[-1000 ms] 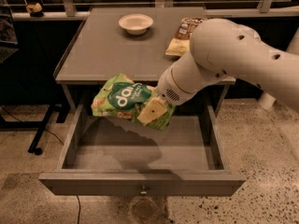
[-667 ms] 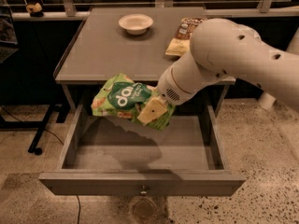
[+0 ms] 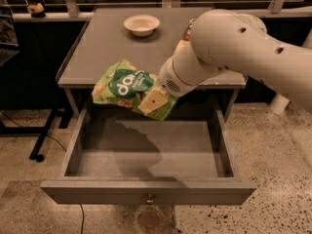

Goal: Pick green rice chip bag from top drawer and place on counter

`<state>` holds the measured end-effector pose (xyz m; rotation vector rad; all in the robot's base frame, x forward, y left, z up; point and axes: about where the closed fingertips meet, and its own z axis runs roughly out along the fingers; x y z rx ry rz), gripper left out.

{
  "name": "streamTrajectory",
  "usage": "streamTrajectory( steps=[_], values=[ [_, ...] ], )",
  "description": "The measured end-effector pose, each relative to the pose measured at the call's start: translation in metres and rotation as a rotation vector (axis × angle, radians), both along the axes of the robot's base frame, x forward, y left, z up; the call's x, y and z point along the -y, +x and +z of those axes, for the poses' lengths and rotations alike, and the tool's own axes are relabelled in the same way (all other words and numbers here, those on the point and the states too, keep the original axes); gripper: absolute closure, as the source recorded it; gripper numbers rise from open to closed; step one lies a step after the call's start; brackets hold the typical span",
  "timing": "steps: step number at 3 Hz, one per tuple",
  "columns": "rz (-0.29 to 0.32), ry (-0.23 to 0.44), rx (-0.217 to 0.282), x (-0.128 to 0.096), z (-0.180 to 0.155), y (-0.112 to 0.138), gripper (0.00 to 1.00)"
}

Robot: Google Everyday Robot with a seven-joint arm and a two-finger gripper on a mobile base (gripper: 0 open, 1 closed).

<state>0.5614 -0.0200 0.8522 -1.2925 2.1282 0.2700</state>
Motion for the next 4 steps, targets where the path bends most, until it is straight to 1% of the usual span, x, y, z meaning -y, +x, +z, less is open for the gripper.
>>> streamTrajectory(
  steps=[1,2,3,4],
  values=[
    [0.004,-0.008,0.043,-0.003,0.016,0.032,1.0],
    [0.019,-0.019,0.063,-0.006,0.031,0.065,1.0],
    [0.035,-0.021,0.069,-0.007,0.043,0.094,1.0],
    [0.054,-0.016,0.079,-0.011,0.053,0.116,1.0]
  ],
)
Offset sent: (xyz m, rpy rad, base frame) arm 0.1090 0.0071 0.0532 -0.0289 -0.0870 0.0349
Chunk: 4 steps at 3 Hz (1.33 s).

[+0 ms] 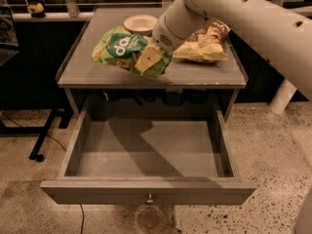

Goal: Pick green rice chip bag from top drawer and place on counter

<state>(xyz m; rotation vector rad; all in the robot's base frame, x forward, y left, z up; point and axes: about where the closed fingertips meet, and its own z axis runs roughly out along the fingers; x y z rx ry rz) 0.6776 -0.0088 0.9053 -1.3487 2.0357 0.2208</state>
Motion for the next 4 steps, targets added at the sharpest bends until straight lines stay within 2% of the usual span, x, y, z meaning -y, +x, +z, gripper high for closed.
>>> streamTrajectory(
  steps=[2,4],
  values=[
    [0.004,0.007,-0.011,-0.011,0.003,0.037,1.0],
    [-0.042,0.011,-0.055,-0.015,-0.015,0.061,1.0]
  ],
)
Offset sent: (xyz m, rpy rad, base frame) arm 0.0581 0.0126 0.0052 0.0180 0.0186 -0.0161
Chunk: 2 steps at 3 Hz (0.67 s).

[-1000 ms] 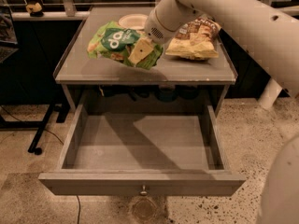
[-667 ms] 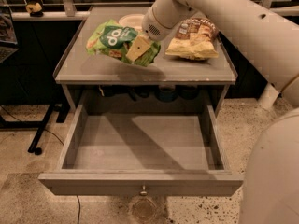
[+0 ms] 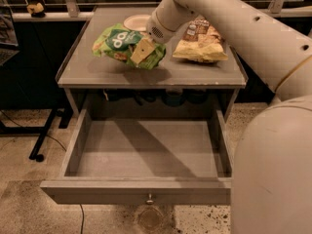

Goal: Pick green rice chip bag from top drawer and place on counter

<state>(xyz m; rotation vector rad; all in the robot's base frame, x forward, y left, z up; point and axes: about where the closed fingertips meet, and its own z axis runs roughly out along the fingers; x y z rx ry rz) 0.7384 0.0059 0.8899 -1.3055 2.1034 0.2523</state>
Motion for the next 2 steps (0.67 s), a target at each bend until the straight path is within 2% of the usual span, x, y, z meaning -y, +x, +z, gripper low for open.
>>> streamTrajectory(
  steps=[1,2],
  values=[
    [-0.03,-0.016,-0.024,0.0014,-0.0119,0.0043,1.0],
    [-0.031,-0.016,-0.024,0.0014,-0.0121,0.0043,0.81]
  ],
)
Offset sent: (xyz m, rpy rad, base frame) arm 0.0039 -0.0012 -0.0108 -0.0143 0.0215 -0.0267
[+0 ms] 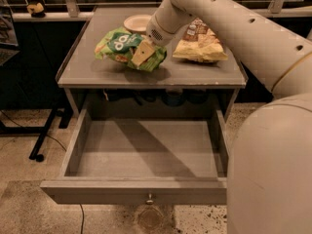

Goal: Pick green rice chip bag from top drawer and place on counter

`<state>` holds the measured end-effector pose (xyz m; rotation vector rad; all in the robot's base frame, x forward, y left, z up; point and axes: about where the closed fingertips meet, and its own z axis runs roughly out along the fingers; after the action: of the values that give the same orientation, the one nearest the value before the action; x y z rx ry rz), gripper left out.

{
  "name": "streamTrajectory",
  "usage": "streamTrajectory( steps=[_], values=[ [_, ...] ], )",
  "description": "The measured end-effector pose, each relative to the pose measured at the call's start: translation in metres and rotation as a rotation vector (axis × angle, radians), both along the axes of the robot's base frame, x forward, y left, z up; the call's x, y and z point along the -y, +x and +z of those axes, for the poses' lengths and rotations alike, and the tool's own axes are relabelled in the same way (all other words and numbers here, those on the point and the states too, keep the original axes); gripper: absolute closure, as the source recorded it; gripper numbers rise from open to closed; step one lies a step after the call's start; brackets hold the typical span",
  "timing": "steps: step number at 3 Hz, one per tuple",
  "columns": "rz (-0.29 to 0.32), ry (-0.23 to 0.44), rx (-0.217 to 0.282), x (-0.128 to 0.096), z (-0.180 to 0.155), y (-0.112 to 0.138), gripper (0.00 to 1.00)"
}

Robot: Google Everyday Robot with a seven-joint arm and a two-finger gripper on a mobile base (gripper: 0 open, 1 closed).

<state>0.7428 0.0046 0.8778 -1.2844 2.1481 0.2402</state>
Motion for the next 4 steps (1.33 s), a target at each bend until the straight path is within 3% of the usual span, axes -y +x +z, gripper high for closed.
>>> streamTrajectory(
  steps=[3,4],
  values=[
    [0.0,0.0,0.0,-0.0001,-0.0001,0.0,0.11],
    [0.0,0.0,0.0,-0.0001,-0.0002,0.0,0.0]
  ],
)
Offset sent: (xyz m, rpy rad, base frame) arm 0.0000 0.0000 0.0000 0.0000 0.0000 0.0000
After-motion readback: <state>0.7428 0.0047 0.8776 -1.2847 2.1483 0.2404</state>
